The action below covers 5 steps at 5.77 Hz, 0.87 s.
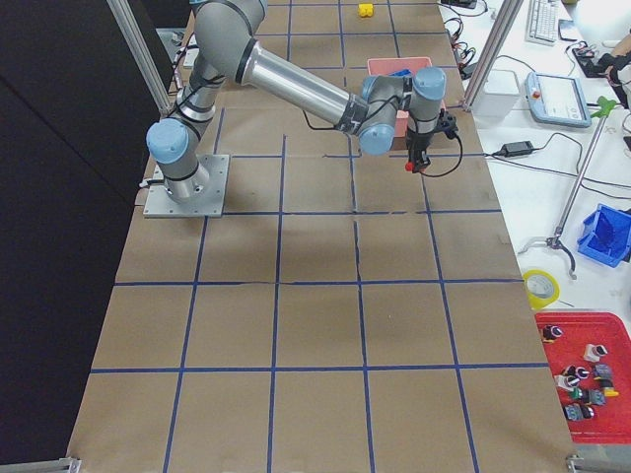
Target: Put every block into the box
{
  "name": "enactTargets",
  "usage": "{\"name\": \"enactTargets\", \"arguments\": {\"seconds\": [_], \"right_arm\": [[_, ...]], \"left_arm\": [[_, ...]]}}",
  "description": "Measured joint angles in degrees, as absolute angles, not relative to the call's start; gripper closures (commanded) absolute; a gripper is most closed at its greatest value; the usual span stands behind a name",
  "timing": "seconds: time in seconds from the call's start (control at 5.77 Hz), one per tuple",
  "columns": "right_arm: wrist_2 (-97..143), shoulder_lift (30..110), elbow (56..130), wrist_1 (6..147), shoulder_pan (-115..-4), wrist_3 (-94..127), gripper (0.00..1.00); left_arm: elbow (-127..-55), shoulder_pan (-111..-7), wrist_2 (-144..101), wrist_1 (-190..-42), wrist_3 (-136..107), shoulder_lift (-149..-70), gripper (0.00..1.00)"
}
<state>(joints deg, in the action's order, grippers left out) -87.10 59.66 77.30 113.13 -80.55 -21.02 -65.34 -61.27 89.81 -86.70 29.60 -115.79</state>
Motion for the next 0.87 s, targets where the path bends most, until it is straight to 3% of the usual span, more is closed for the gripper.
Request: {"name": "enactTargets", "arguments": {"seconds": [0.35,0.52,0.69,0.87], "right_arm": [[-82.0,60.9,74.3,109.5,-92.2,0.3,0.95],[-77.3,60.0,74.2,114.4,-96.1,8.5,0.94],[-72.1,57.8,74.2,122.0,-97.8,11.3,0.81],[-68.7,55.3,74.0,128.0,-98.6,11.8,0.01]], "left_arm": [[-68.3,-56.8,89.7,-79.0,37.1,-121.5,0.0],[-71.3,-56.5,89.6,-73.1,37.3,-123.7,0.0],[-75.2,-56.6,89.4,-67.6,36.1,-124.7,0.0],[-80.0,-56.6,89.3,-61.7,34.6,-125.1,0.0]]}}
